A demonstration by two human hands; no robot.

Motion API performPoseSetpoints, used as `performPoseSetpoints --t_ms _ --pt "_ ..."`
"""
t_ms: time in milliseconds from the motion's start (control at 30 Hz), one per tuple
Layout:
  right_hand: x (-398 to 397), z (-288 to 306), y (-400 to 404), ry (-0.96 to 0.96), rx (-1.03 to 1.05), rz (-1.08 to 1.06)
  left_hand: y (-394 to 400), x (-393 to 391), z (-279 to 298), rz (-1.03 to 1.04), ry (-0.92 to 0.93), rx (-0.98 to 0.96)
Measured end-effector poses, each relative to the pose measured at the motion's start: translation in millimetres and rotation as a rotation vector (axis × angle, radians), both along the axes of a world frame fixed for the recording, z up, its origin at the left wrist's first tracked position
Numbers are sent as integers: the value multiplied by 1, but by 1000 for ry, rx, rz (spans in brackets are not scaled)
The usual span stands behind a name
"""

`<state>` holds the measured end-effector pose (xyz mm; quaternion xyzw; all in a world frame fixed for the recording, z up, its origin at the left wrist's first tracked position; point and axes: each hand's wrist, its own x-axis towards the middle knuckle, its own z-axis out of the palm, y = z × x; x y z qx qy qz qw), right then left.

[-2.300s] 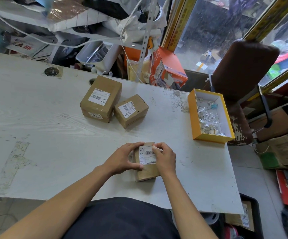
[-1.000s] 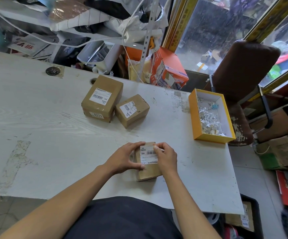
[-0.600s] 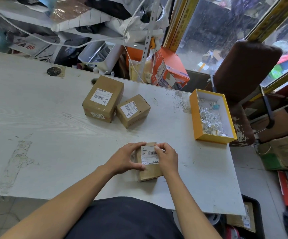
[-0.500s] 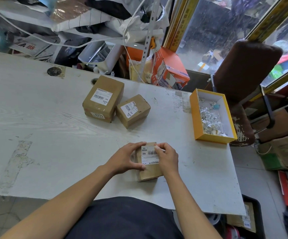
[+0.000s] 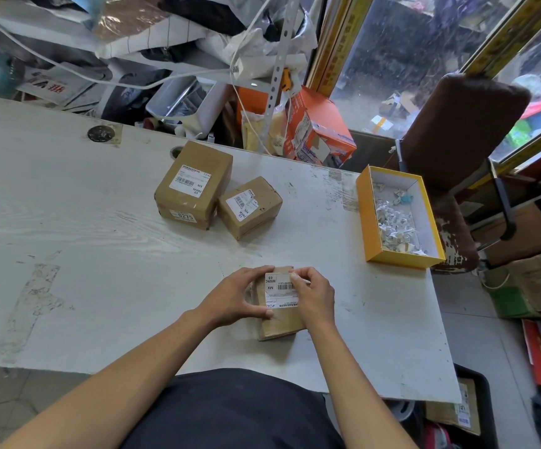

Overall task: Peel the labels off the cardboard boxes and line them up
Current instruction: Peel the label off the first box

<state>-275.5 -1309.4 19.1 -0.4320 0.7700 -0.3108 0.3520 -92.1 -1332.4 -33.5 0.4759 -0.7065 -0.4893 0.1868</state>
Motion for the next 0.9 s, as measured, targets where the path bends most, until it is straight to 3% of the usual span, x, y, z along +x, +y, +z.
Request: performPoseSetpoints --t_ms 900 --pt "0 0 0 -26 2 -6 0 0 -1 3 6 3"
